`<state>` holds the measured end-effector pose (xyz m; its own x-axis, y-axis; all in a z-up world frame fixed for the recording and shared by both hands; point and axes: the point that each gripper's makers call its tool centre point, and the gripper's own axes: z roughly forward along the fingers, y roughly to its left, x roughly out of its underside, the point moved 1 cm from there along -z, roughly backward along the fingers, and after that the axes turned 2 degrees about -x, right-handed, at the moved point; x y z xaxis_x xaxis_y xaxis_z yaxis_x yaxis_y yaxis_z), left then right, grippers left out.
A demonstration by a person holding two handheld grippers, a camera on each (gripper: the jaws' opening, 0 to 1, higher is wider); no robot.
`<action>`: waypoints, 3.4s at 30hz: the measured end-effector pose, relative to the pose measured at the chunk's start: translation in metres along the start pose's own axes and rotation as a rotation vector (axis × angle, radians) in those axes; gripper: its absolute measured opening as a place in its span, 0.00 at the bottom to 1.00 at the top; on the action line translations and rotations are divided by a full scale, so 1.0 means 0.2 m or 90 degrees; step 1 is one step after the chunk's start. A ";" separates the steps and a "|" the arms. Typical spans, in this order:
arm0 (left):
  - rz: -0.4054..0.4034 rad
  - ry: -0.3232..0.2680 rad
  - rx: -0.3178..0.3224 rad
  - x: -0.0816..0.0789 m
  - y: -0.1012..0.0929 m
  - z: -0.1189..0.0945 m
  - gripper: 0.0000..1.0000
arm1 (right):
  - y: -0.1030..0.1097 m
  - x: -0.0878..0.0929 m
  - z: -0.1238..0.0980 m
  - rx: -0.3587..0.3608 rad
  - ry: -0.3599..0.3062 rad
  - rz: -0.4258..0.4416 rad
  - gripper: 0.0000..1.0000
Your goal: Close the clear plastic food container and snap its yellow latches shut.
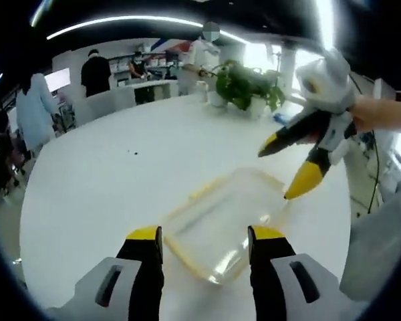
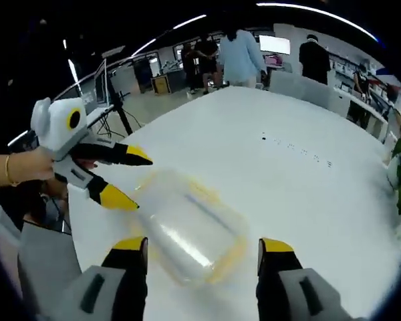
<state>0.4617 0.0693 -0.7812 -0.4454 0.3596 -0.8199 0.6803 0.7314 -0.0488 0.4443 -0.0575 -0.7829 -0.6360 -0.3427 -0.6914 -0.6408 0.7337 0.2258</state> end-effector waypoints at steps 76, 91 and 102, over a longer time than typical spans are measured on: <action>-0.272 0.039 -0.043 0.14 -0.02 0.06 0.37 | -0.03 0.08 0.12 0.036 -0.051 0.238 0.47; -0.300 -0.002 -0.072 0.14 0.04 0.08 0.39 | -0.02 0.05 0.20 0.048 -0.078 0.224 0.49; -0.331 -0.018 -0.085 0.09 0.15 0.14 0.40 | -0.08 -0.03 0.28 0.055 -0.100 0.223 0.49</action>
<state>0.4900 0.0815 -0.8135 -0.6866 -0.0850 -0.7220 0.2924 0.8770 -0.3813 0.4833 -0.0337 -0.8208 -0.7316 0.0265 -0.6813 -0.3536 0.8396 0.4124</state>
